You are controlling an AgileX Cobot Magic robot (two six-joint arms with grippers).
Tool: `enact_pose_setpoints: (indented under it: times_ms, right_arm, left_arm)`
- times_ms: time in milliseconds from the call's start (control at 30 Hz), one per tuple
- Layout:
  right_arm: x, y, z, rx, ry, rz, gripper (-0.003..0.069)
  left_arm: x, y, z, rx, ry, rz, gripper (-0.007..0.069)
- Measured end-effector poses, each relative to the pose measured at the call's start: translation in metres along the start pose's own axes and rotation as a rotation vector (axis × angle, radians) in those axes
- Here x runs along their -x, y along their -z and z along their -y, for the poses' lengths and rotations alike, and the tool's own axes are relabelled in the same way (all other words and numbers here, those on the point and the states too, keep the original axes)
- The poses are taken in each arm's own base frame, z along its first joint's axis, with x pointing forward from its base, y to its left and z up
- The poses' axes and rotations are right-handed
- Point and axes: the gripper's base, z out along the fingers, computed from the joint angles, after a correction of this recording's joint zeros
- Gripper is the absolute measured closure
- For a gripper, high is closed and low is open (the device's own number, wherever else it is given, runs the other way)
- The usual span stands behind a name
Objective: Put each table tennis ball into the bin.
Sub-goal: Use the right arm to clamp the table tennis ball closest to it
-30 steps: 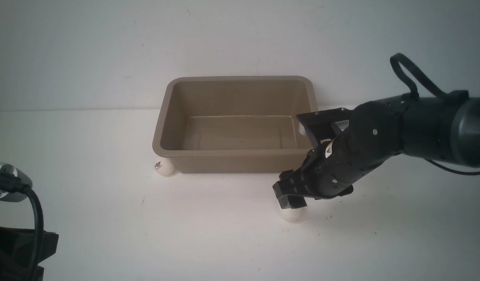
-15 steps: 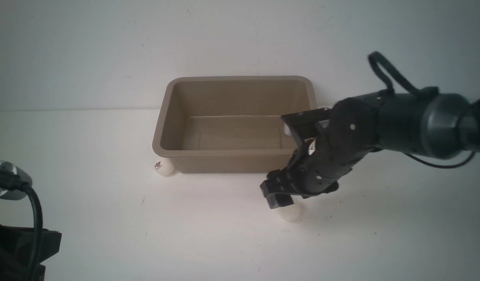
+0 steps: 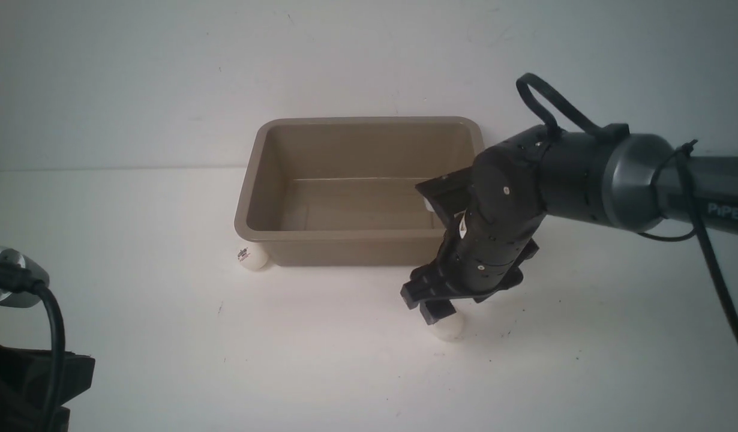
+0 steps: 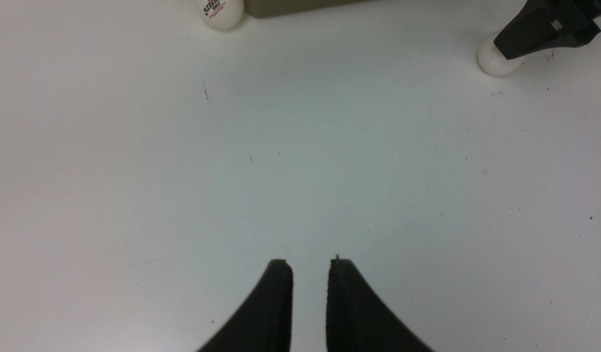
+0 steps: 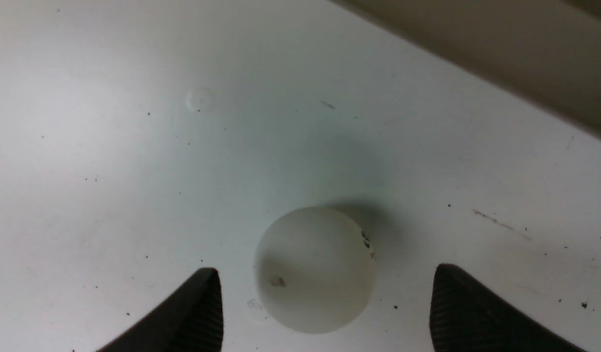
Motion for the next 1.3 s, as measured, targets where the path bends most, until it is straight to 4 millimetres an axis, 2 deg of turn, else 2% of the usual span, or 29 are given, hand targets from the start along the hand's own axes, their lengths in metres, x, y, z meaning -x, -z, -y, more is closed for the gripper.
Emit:
enact_pose_setpoints:
  times_ms: [133,567,667,800,967,1000,1100,1167,1233,1300]
  right_arm:
    - [0.000,0.000,0.000,0.001,-0.004,-0.001,0.0147]
    - [-0.003,-0.029,-0.001,0.013,-0.024,-0.056,0.0150]
    - [-0.004,-0.037,-0.001,0.011,-0.024,-0.063,0.0183]
    - [-0.003,-0.040,-0.001,0.011,-0.024,-0.057,0.0305]
    - [-0.003,-0.037,-0.007,0.029,0.039,-0.054,0.0300]
    - [-0.003,-0.035,-0.011,0.039,0.053,-0.050,0.0300]
    - [-0.002,-0.015,-0.039,0.103,0.131,-0.009,0.0300]
    - [0.005,0.007,-0.057,0.136,0.182,0.049,0.0300]
    - [0.020,0.033,-0.072,0.151,0.232,0.147,0.0300]
    - [0.040,0.055,-0.076,0.133,0.258,0.255,0.0300]
  left_arm:
    - [0.000,0.000,0.000,-0.001,0.000,0.000,0.0531]
    - [0.000,0.000,0.000,-0.001,0.000,0.002,0.0522]
    - [0.000,0.000,0.000,-0.001,0.000,0.002,0.0520]
    - [0.000,0.000,0.000,-0.001,0.000,0.002,0.0520]
    - [0.000,0.000,0.000,-0.001,0.000,0.002,0.0520]
    - [0.000,0.000,0.000,-0.001,0.000,0.002,0.0520]
    - [0.000,0.000,0.000,-0.001,0.000,0.002,0.0520]
    - [0.000,0.000,0.000,-0.001,0.000,0.002,0.0520]
    - [0.000,0.000,0.000,-0.001,0.000,0.002,0.0520]
    - [0.000,0.000,0.000,0.000,-0.001,0.001,0.0520]
